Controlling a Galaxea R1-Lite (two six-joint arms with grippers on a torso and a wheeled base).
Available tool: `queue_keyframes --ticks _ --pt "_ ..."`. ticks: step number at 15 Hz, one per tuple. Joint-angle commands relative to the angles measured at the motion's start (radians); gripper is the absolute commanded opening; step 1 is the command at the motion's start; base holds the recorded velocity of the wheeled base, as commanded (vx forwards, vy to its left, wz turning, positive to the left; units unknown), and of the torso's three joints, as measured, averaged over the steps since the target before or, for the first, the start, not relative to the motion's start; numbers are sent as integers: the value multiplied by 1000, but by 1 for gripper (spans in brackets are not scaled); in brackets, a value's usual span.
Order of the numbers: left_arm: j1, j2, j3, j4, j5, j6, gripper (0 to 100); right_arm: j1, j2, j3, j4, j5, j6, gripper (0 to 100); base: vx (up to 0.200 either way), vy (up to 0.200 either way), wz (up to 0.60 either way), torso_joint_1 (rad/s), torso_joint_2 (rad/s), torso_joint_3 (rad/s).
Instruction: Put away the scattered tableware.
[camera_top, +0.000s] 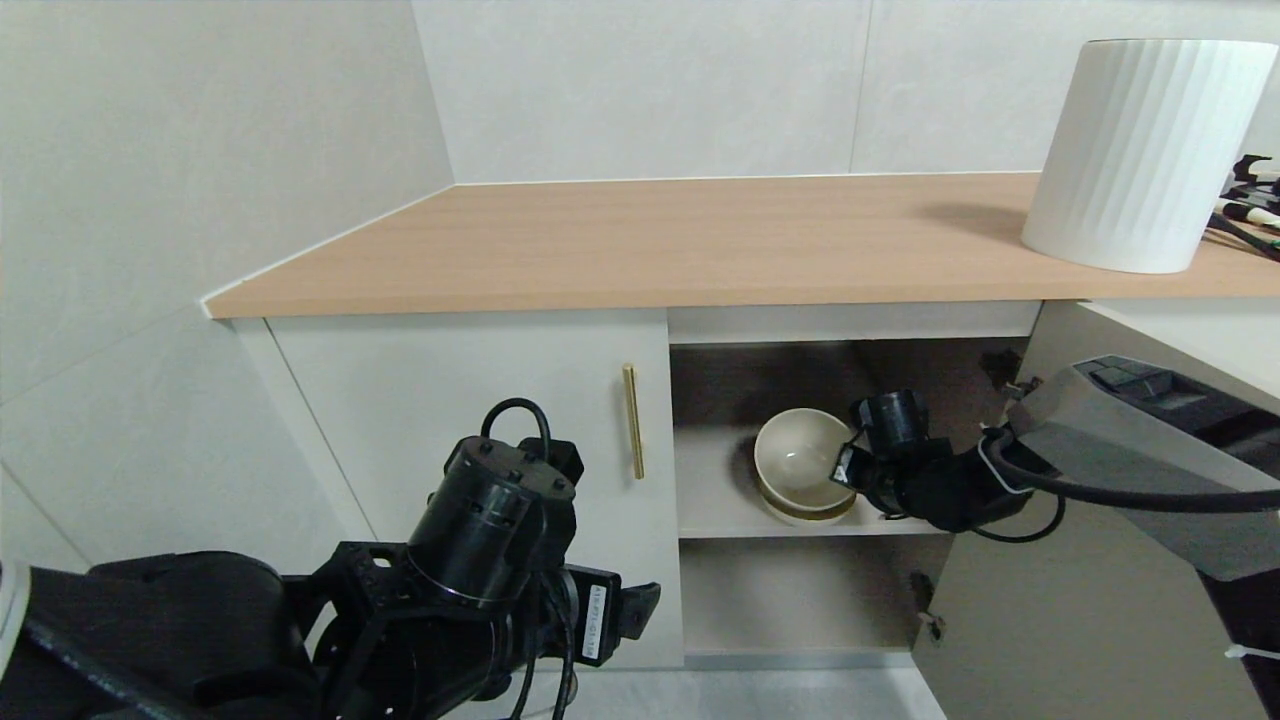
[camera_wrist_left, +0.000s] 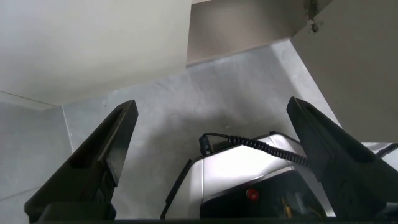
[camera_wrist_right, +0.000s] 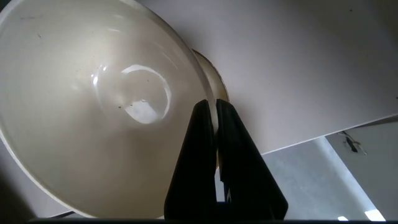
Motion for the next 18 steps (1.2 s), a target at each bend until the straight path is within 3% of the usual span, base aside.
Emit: queue_keyframes --ticks 1,2,3,11,16,18 --pt "0 0 0 -1 0 0 100 0 -2 2 1 0 0 0 0 0 0 0 0 0" --pt "0 0 0 -1 0 0 100 0 -2 2 1 0 0 0 0 0 0 0 0 0" --pt "0 0 0 -1 0 0 100 0 -4 4 1 0 0 100 0 0 0 0 0 0" --pt "3 -6 2 -1 0 -2 100 5 -31 32 1 2 2 100 0 0 0 0 0 0" --pt "75 -127 0 1 -14 -19 100 34 -337 294 1 103 -8 100 0 0 0 0 0 0" --pt "116 -321 34 12 -78 -11 100 49 -623 483 18 219 -70 100 0 0 0 0 0 0"
